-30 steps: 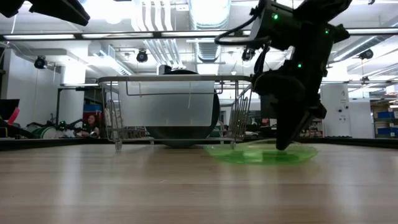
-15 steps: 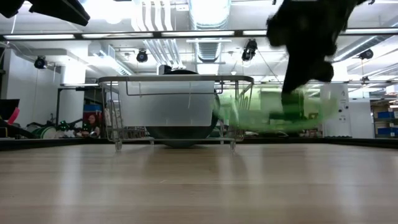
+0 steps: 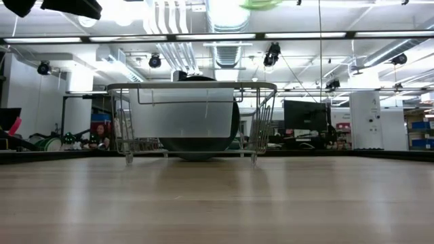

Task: Sort dishes
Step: Put the transparent green plate into the dish rack

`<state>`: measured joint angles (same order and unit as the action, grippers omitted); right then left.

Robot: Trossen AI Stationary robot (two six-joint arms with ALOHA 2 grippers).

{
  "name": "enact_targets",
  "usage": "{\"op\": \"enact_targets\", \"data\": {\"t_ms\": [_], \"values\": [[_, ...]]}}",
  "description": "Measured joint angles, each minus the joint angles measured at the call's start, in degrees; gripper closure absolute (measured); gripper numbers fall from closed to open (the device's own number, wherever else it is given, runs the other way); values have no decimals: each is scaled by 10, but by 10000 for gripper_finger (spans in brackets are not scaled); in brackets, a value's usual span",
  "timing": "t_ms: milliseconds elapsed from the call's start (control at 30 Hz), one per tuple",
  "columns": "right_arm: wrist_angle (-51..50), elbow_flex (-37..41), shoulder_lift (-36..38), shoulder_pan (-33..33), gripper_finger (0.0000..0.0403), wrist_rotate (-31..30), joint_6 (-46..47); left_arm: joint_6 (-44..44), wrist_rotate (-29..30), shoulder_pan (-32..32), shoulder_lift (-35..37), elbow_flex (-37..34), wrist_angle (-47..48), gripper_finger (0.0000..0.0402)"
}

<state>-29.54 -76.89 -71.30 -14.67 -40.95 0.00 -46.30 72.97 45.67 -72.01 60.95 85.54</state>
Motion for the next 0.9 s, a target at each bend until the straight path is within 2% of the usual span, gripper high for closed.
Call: {"op": "enact_targets", "data": {"t_ms": [100,167,333,500,633,767,900], "values": [[31,-63,-31,41,403,29,-149,4,0,0,0,0,0,290],[38,-104,-57,76,403,72,-233,6,0,0,0,7,0,290],[38,-174,-139,168,403,173,-406,6,0,6,0,42,-2,290],[73,-227,-224,231,403,285,-564,-1,0,23,1,68,-2,290],[148,-253,-291,259,403,314,-660,-7,-6,37,2,76,0,290],[164,-280,-349,273,403,351,-776,-7,-16,47,2,74,2,290],[178,-303,-403,282,403,368,-830,-7,-17,50,3,59,7,290]]}}
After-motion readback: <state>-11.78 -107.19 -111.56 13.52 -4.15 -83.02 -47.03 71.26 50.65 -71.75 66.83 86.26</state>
